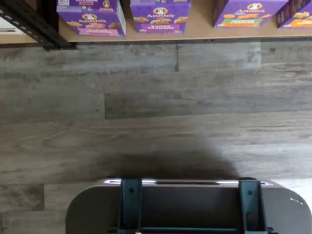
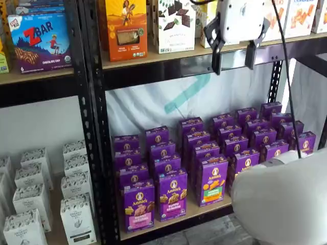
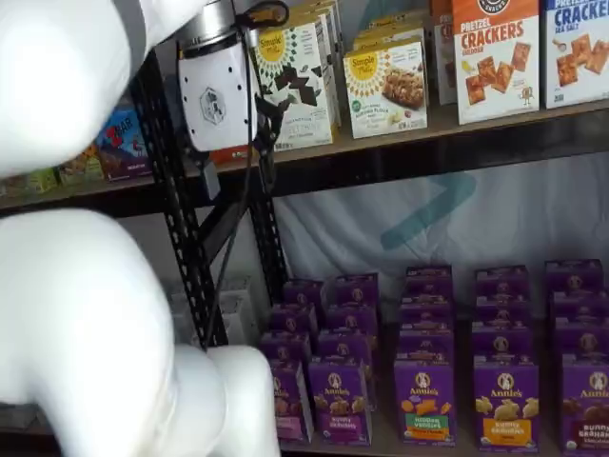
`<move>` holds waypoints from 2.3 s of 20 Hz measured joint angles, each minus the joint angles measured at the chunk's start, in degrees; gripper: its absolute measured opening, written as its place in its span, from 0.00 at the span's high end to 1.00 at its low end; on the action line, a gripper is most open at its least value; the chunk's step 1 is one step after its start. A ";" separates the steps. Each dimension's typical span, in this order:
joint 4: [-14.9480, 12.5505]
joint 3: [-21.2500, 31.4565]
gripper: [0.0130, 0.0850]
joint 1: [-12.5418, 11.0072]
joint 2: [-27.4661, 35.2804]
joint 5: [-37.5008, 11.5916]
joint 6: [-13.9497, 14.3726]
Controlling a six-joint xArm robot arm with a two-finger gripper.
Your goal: Pick up the purple box with a pink patch in the middle, on the bottom shelf, the first box from the left
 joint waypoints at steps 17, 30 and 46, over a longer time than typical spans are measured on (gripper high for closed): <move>2.63 19.38 0.00 6.55 -2.51 -17.95 6.30; 3.98 30.08 0.00 9.57 1.25 -33.90 8.03; 0.13 40.11 0.00 14.26 16.14 -59.23 13.56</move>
